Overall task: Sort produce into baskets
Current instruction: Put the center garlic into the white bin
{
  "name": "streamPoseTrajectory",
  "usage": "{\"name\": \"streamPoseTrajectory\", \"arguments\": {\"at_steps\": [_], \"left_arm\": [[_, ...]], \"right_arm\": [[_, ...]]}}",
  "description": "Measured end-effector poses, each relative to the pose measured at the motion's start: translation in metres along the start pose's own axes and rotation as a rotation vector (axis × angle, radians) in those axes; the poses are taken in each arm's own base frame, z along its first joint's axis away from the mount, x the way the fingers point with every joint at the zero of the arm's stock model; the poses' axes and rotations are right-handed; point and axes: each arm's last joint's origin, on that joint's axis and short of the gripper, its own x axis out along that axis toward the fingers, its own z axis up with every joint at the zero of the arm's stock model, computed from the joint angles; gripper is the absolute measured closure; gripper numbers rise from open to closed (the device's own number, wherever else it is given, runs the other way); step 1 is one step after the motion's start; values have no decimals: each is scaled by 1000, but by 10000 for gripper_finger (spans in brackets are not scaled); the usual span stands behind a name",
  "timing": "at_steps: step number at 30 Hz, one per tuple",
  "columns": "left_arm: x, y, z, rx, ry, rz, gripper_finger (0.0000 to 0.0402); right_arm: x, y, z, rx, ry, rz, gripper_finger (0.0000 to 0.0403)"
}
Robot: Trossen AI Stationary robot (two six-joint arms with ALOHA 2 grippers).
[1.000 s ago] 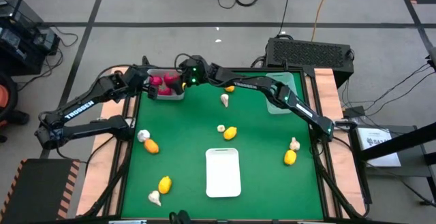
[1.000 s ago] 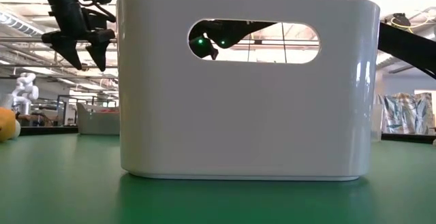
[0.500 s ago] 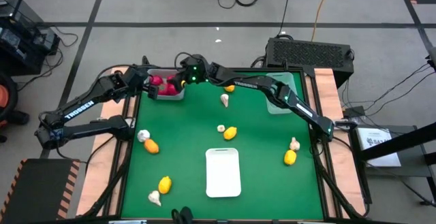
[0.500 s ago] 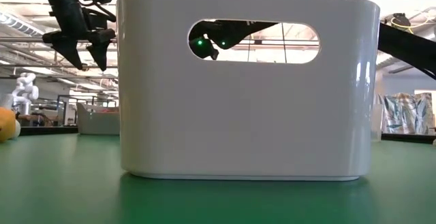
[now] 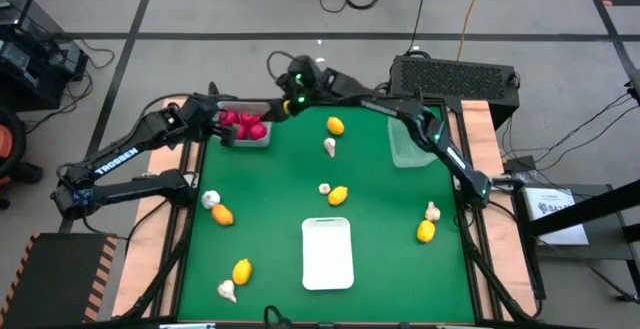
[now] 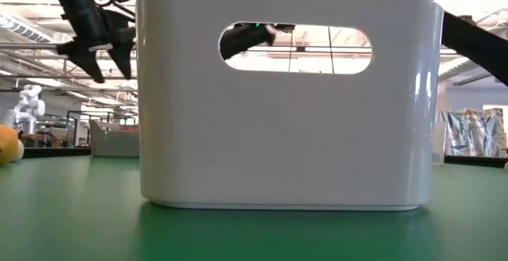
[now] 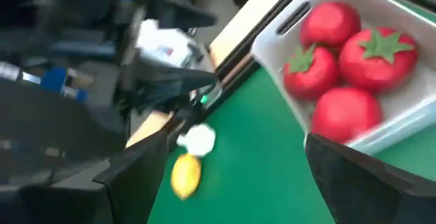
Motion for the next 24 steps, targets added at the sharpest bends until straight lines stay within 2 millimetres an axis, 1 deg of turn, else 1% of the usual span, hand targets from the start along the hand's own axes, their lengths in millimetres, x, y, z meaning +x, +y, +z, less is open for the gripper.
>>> {"name": "streamPoseTrajectory", "arguments": {"at_steps": [2,4,8,12,15,18,22,24], "left_arm": [[0,-5,3,-2,-7,-100,4],[-2,-11,5,-7,-23,-191,4],[-6,-25,10,-20,-78,-319,4],[-9,-41,12,-7,-125,-413,4],[-8,-53,11,29,-126,-460,4],[-2,-67,7,79,-85,-492,4],[8,-89,-2,155,1,-546,4],[13,-98,-7,197,38,-551,4]], "right_arm": [[-19,16,-4,-41,69,-16,71],[-38,35,-14,-88,145,-56,76],[-77,76,-38,-208,257,-213,87],[-108,108,-63,-274,347,-366,89],[-123,129,-81,-293,398,-429,89],[-137,151,-99,-308,422,-481,89],[-147,177,-126,-334,439,-568,89],[-147,190,-138,-336,422,-592,89]]}}
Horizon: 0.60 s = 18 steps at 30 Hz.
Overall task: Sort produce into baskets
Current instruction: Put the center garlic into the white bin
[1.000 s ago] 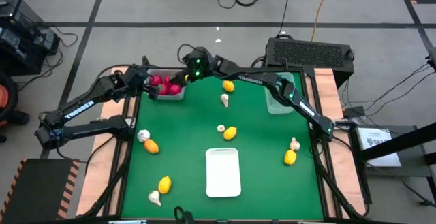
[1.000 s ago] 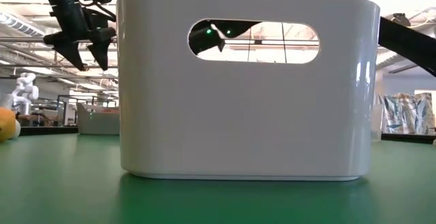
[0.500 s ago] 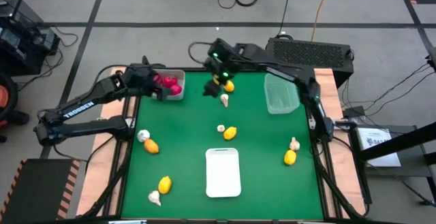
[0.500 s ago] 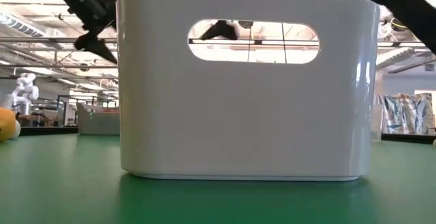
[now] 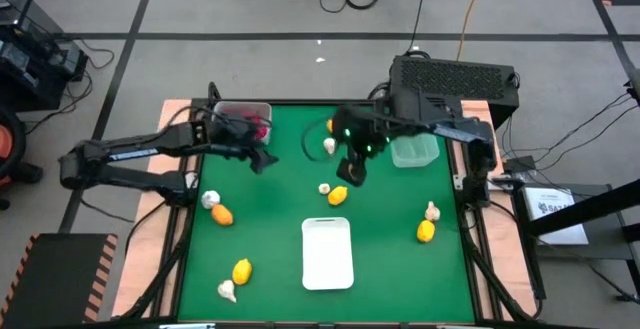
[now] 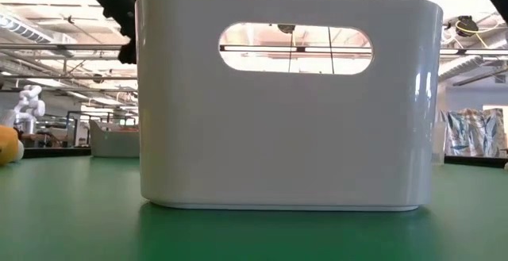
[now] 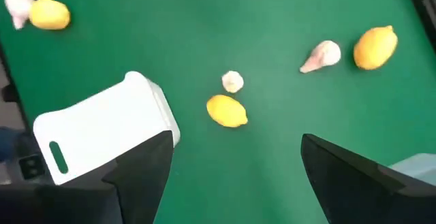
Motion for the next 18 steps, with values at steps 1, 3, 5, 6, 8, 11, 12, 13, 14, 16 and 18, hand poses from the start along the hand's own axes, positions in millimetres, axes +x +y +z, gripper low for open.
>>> {"name": "streamPoseTrajectory", "arguments": {"at_steps": [1,3,5,6,8,11,12,13,14,16,18], "left_arm": [[4,-2,-2,11,22,-2,4],[13,-8,-6,31,59,-8,4],[22,-14,-9,47,87,-16,4],[27,-17,-11,59,98,-25,4],[38,-24,-13,80,115,-45,4],[58,-34,-17,114,124,-72,4],[64,-38,-17,127,124,-81,4],[69,-42,-17,156,128,-88,4],[75,-46,-15,200,131,-97,4],[83,-57,-7,292,115,-120,4],[91,-68,0,368,114,-130,4]], "right_arm": [[-4,7,-4,2,-12,2,89],[-9,22,-14,4,-21,11,89],[-15,37,-23,-2,-22,36,89],[-17,44,-28,-10,-21,47,90],[-20,56,-37,-25,-34,42,90],[-26,72,-50,-51,-92,-14,90],[-30,76,-55,-70,-105,-16,90],[-33,81,-60,-90,-114,-13,90],[-36,86,-65,-111,-117,-4,90],[-44,94,-76,-142,-140,4,90],[-50,97,-88,-153,-160,-10,90]]}}
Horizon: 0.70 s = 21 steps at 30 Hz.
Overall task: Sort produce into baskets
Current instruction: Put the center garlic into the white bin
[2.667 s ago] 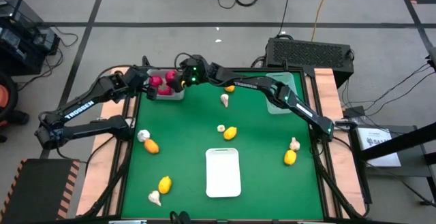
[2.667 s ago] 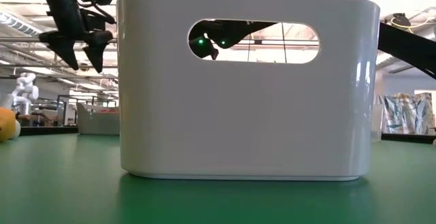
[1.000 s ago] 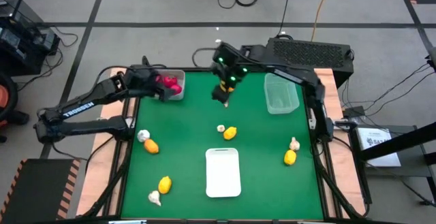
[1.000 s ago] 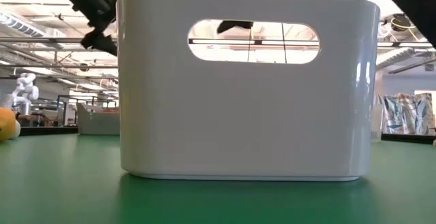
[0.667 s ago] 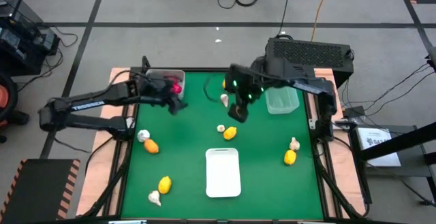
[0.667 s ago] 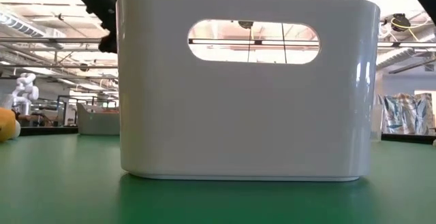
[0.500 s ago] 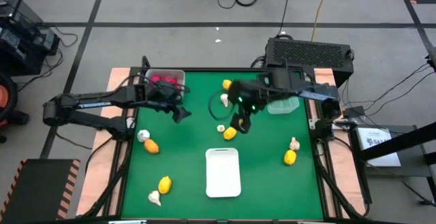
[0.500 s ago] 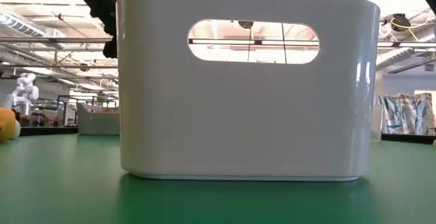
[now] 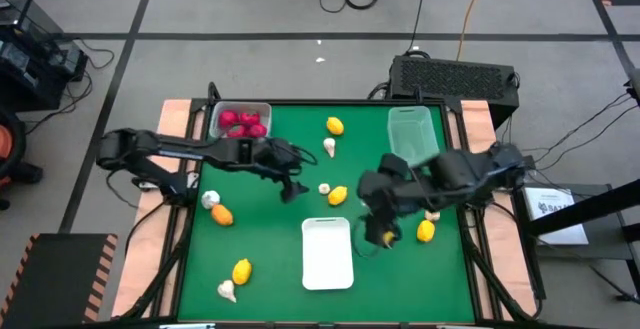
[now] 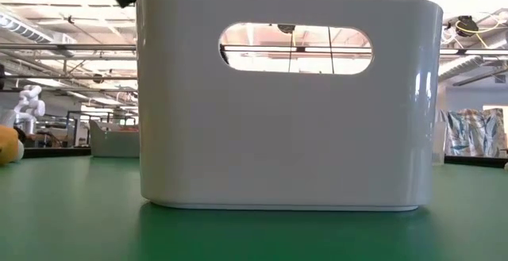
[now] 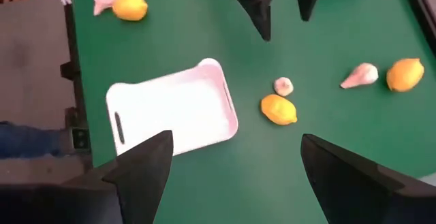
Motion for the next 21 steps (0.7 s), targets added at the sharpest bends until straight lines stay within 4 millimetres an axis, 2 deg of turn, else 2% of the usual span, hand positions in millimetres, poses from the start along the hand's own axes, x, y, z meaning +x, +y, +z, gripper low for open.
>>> {"name": "streamPoseTrajectory", "arguments": {"at_steps": [4,9,14,21], "left_arm": [[19,-7,14,125,23,9,4],[41,-7,20,264,100,43,6],[62,-4,18,342,154,78,29],[91,-3,15,356,210,81,77]], "right_arm": [[-17,-3,-33,12,-32,-66,90],[-22,-29,-88,122,-42,-140,90],[-1,-49,-131,238,-120,-59,90],[36,-66,-166,303,-212,58,90]]}}
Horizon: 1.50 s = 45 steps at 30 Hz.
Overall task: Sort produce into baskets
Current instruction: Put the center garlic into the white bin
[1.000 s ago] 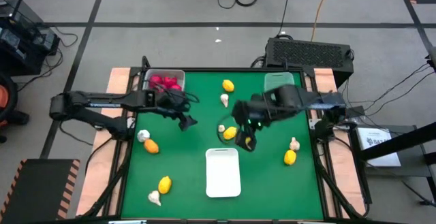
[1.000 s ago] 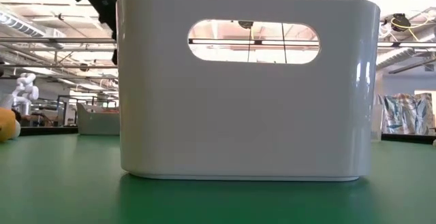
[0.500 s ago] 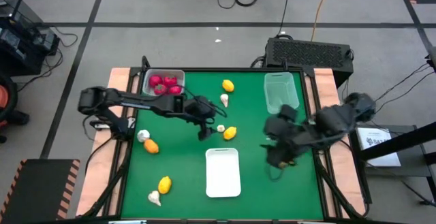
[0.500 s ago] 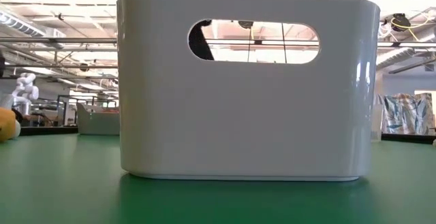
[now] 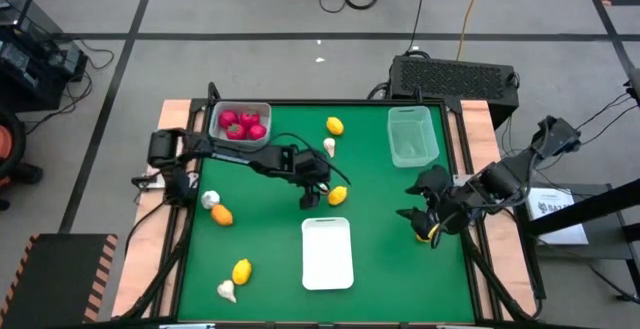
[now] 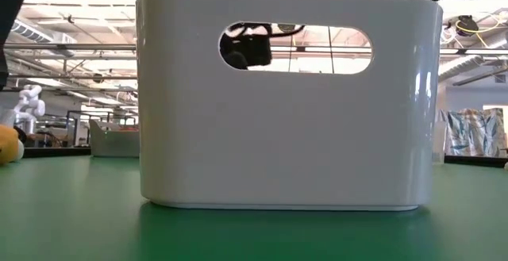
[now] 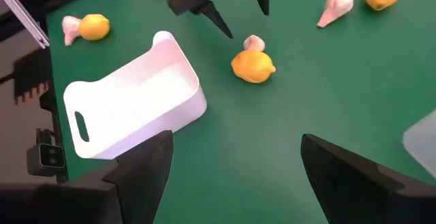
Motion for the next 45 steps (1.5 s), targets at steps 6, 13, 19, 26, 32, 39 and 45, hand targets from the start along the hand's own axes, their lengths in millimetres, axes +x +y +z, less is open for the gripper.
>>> {"name": "streamPoseTrajectory", "arguments": {"at_steps": [6,13,19,26,32,39,45], "left_arm": [[17,0,9,3,10,-2,110],[25,0,5,4,54,7,147],[28,0,5,8,50,28,197],[28,-1,4,11,58,45,262],[28,-1,4,11,57,45,307],[26,-2,7,7,63,45,366],[-4,-4,36,14,81,38,392]], "right_arm": [[6,-14,-12,12,1,4,90],[4,-16,-12,-19,-5,12,90],[4,-16,-12,-64,-4,10,90],[4,-17,-12,-96,-5,7,90],[4,-17,-12,-96,-5,6,90],[4,-17,-12,-93,-24,-6,90],[4,-17,-12,-106,-25,-7,90]]}}
